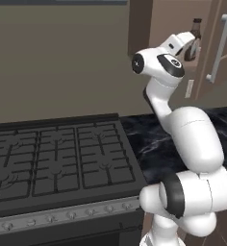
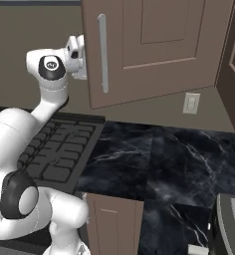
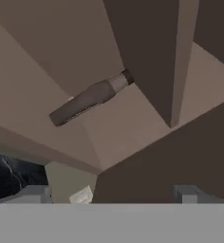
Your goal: The dining table condiment station is running low on syrup bottle. Refill the condiment station by opening the cabinet and taking the syrup bottle from the cabinet and placing it on the dining table.
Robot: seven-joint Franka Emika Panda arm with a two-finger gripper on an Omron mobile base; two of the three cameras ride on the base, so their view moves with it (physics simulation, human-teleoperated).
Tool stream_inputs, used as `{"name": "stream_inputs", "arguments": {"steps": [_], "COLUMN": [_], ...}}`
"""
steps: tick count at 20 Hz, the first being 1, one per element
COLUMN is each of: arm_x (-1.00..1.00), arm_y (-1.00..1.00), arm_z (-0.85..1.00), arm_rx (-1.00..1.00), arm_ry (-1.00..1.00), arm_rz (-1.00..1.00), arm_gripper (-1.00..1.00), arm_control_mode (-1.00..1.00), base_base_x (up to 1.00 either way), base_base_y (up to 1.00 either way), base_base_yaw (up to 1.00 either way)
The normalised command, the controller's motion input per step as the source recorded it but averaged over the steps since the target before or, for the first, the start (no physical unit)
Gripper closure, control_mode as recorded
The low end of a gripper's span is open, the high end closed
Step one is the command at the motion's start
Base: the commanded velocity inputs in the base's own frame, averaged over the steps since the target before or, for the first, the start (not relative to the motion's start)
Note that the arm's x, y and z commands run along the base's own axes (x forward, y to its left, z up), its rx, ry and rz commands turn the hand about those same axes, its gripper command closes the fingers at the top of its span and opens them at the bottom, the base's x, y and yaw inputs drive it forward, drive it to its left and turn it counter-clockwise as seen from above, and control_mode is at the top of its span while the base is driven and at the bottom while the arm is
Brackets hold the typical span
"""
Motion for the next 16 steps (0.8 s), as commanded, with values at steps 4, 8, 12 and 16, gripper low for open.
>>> {"name": "stream_inputs", "arguments": {"steps": [4,8,12,16], "arm_x": [-0.13,-0.45,-0.76,-0.92], "arm_y": [-0.72,-0.78,-0.71,-0.58], "arm_z": [0.0,0.0,0.0,0.0], "arm_rx": [0.0,0.0,0.0,0.0], "arm_ry": [0.05,0.01,0.0,-0.01], "arm_rz": [-0.15,-0.16,-0.19,-0.21], "arm_gripper": [-1.0,-1.0,-1.0,-1.0], "arm_control_mode": [-1.0,-1.0,-1.0,-1.0], "base_base_x": [0.0,0.0,0.0,0.0], "base_base_y": [0.0,0.0,0.0,0.0], "base_base_yaw": [0.0,0.0,0.0,0.0]}}
